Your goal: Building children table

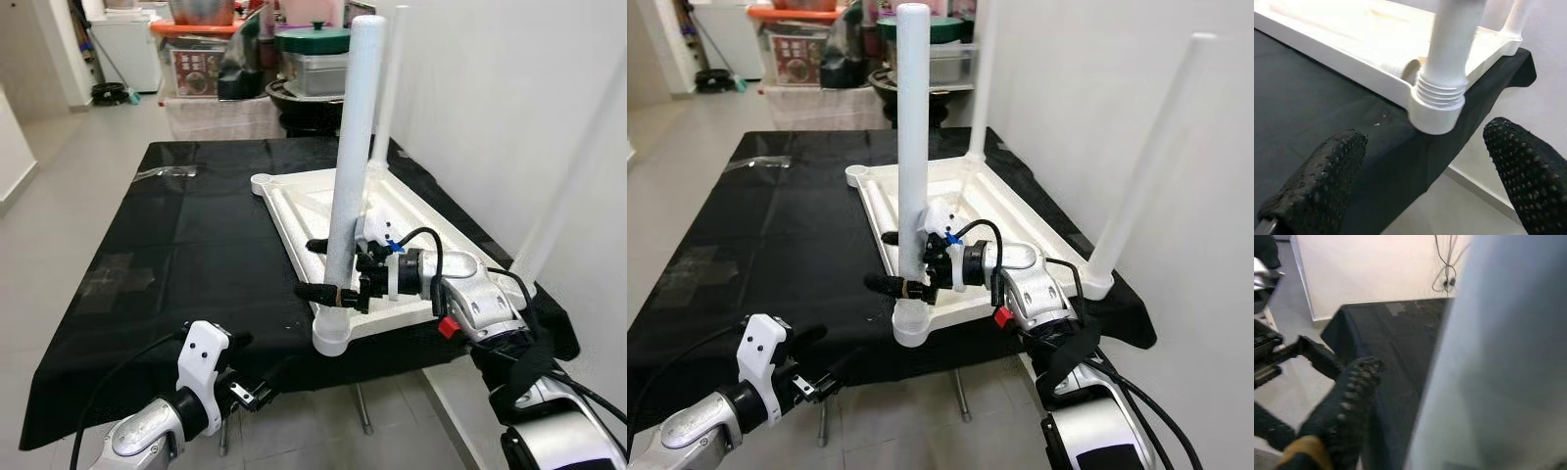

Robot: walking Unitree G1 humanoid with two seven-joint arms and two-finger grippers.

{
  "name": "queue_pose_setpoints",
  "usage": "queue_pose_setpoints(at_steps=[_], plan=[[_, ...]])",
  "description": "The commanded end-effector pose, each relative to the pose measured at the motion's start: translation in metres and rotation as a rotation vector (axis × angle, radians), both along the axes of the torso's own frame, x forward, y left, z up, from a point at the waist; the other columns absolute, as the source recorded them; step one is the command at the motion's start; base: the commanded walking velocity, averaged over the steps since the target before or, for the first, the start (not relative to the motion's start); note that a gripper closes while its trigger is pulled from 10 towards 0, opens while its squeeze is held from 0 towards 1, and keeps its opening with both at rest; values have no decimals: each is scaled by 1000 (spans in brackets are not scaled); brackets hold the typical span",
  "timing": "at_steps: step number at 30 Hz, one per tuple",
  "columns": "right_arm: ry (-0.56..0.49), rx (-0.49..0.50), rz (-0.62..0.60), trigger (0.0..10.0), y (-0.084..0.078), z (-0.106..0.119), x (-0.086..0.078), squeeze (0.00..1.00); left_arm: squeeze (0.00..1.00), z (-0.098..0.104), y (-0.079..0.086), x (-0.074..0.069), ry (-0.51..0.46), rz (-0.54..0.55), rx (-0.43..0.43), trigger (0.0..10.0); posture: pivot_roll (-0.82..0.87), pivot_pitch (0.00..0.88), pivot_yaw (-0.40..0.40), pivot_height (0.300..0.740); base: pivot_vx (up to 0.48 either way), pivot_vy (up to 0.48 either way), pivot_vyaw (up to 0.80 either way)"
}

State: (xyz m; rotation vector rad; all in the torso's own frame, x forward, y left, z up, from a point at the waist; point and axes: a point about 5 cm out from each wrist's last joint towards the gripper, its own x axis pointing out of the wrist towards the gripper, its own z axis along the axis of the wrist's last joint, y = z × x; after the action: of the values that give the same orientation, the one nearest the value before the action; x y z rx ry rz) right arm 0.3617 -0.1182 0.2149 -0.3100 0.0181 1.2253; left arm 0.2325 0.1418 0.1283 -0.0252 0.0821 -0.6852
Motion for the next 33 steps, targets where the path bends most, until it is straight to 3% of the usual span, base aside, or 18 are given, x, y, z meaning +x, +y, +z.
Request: queue_pose_setpoints(at_steps=[1, 3, 5, 7, 8, 12, 13, 14, 16, 17, 19, 21, 23, 24, 25, 26, 28, 33], plan=[[-15, -20, -1, 0, 5, 1, 2, 0, 0, -2, -1, 0, 9, 0, 5, 10000, 102, 0, -86, 740, 0, 0, 0], [5, -63, -238, 0, -4, -6, 20, 0, 0, -3, 0, -2, 10, 11, 4, 10000, 99, 0, -87, 740, 0, 0, 0], [5, -63, -238, 0, -4, -6, 20, 0, 0, -3, 0, -2, 10, 11, 4, 10000, 99, 0, -87, 740, 0, 0, 0], [33, -80, -495, 0, -25, -14, 31, 0, 0, -5, 0, -4, 14, 14, 4, 10000, 92, 0, -81, 740, 0, 0, 0], [33, -80, -495, 0, -25, -14, 31, 0, 0, -5, 0, -4, 14, 14, 4, 10000, 92, 0, -81, 740, 0, 0, 0], [54, -50, -717, 0, -49, -20, 35, 0, 0, -5, -1, -4, 16, 11, 4, 10000, 84, 0, -76, 740, 0, 0, 0], [71, 7, -859, 0, -64, -22, 36, 0, 0, -5, -1, -3, 15, 9, 4, 10000, 77, 0, -70, 740, 0, 0, 0], [71, 7, -859, 0, -64, -22, 36, 0, 0, -5, -1, -3, 15, 9, 4, 10000, 77, 0, -70, 740, 0, 0, 0], [120, 143, -1103, 0, -89, -26, 33, 0, 0, -5, -1, -1, 15, 5, 5, 10000, 70, 0, -63, 740, 0, 0, 0], [120, 143, -1103, 0, -89, -26, 33, 0, 0, -5, -1, -1, 15, 5, 5, 10000, 70, 0, -63, 740, 0, 0, 0], [166, 232, -1338, 0, -109, -37, 23, 0, 0, -5, -2, -1, 16, -2, 6, 10000, 67, 0, -54, 740, 0, 0, 0], [166, 232, -1338, 0, -109, -37, 23, 0, 0, -5, -2, -1, 16, -2, 6, 10000, 67, 0, -54, 740, 0, 0, 0], [163, 242, -1535, 0, -125, -47, 11, 0, 0, -5, -4, -1, 17, -5, 5, 10000, 63, 0, -51, 740, 0, 0, 0], [163, 242, -1535, 0, -125, -47, 11, 0, 0, -5, -4, -1, 17, -5, 5, 10000, 63, 0, -51, 740, 0, 0, 0], [142, 230, -1647, 0, -134, -50, 5, 0, 0, -5, -4, 0, 17, -4, 5, 10000, 62, 0, -50, 740, 0, 0, 0], [142, 230, -1647, 0, -134, -50, 5, 0, 0, -5, -4, 0, 17, -4, 5, 10000, 62, 0, -50, 740, 0, 0, 0], [115, 224, -1797, 0, -147, -50, -1, 0, 0, -5, -4, 1, 17, -2, 6, 10000, 58, 0, -50, 740, 0, 0, 0], [125, 217, -1807, 0, -145, -44, 3, 0, 0, -5, -4, 2, 17, -2, 6, 10000, 57, 0, -50, 740, 0, 0, 0]])
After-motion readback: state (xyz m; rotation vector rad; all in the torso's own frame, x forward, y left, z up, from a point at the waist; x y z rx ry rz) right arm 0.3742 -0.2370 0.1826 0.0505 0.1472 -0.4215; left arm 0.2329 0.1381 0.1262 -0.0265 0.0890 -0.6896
